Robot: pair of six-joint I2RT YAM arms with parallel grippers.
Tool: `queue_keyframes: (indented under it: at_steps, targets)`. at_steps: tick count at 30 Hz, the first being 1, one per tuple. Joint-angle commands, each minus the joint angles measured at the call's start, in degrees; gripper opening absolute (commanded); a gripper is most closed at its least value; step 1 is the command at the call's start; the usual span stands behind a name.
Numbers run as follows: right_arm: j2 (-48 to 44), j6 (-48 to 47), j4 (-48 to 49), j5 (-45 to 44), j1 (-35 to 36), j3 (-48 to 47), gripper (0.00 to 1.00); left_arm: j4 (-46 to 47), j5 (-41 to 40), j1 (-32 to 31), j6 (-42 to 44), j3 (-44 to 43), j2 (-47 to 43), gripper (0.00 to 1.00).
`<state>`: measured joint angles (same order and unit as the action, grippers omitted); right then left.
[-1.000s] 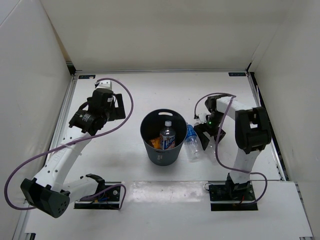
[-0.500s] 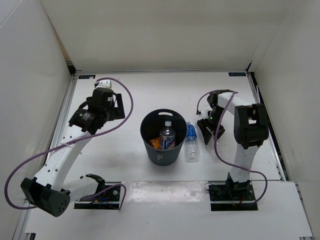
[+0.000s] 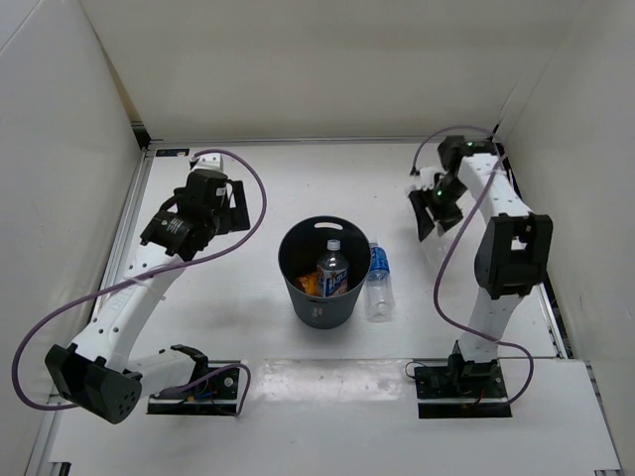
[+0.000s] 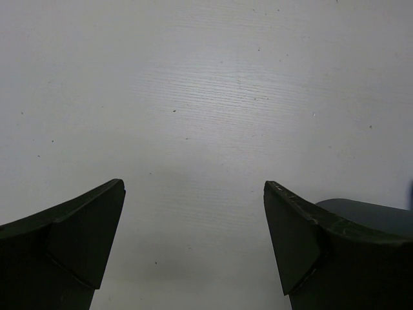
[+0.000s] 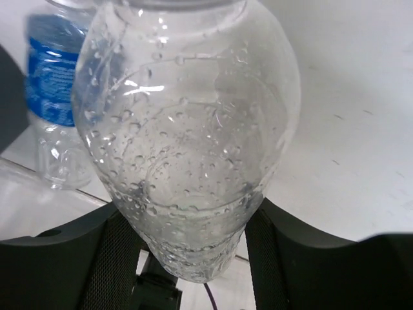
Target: Put the plastic bottles in the bin
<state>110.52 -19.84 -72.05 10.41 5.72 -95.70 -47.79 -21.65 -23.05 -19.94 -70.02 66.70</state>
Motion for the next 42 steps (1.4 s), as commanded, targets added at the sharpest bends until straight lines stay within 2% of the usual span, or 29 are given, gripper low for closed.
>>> queue_keyframes:
  at_steps: [1, 6, 10, 14, 16, 18, 20, 24, 26, 30, 32, 33, 34, 37, 38, 41, 42]
  targets:
    - [-7.8, 1.7, -3.4, 1.2, -1.7, -10.3, 0.01, 1.9, -0.6, 0.3, 0.4, -1.5, 0.2, 0.99]
    - [-16.1, 5.7, -2.0, 5.3, 1.0, -20.7, 0.00, 3.0, -0.1, 0.5, 0.3, -1.2, 0.6, 0.99]
    - [-21.8, 10.4, 0.9, 5.8, 9.3, -24.8, 0.00, 3.5, 0.1, 0.4, 0.4, -0.8, 0.5, 0.99]
    - [-26.5, 11.6, 8.1, 13.8, 16.2, -19.9, 0.00, 3.9, 0.3, 0.5, 0.8, 0.2, -0.2, 0.99]
    - [-31.0, 10.7, 12.0, 21.6, 19.8, -16.7, 0.00, 3.9, 0.6, 0.6, 1.2, 0.8, -0.8, 0.99]
    - [-35.0, 10.8, 19.7, 28.0, 21.8, -8.5, 0.00, 3.7, 0.6, 0.6, 1.4, 1.1, -1.7, 0.99]
    - [-36.9, 9.8, 27.6, 29.2, 25.1, -0.2, 0.00, 3.7, 0.8, 0.7, 1.7, 1.6, -3.3, 0.99]
    - [-39.1, 9.1, 35.7, 27.0, 31.5, 6.5, 0.00, 3.0, 1.0, 1.3, 2.7, 3.7, -5.0, 0.99]
    - [-36.7, 7.8, 35.1, 25.7, 35.7, 5.5, 0.00, 2.6, 1.4, 1.6, 2.9, 4.5, -6.0, 0.99]
    - [-33.6, 6.5, 35.2, 25.0, 39.7, 3.7, 0.00, 2.0, 2.2, 2.1, 3.1, 6.1, -8.1, 0.99]
    - [-32.1, 7.3, 36.6, 24.9, 41.2, 4.0, 0.11, 1.6, 2.5, 2.1, 3.2, 6.5, -8.4, 0.99]
    - [-31.6, 7.8, 36.8, 25.1, 41.4, 4.0, 0.24, 1.0, 2.4, 2.3, 3.2, 6.3, -8.6, 0.99]
    - [-30.9, 7.9, 37.2, 25.1, 42.3, 4.0, 0.53, 0.9, 2.4, 2.4, 3.3, 6.4, -9.1, 0.99]
    - [-30.0, 8.5, 37.9, 24.5, 43.7, 3.9, 0.84, 0.2, 2.4, 2.5, 3.2, 7.2, -10.6, 0.99]
    - [-29.8, 8.8, 38.0, 24.2, 43.7, 3.8, 0.90, 0.1, 2.4, 2.6, 3.2, 7.5, -11.2, 0.99]
    - [-29.4, 10.9, 38.7, 22.3, 42.2, 1.6, 0.90, -0.5, 2.4, 2.9, 2.8, 9.0, -13.0, 0.99]
    - [-29.3, 12.0, 38.6, 22.2, 39.4, -0.6, 0.90, -0.5, 2.3, 3.1, 2.6, 9.3, -13.4, 0.99]
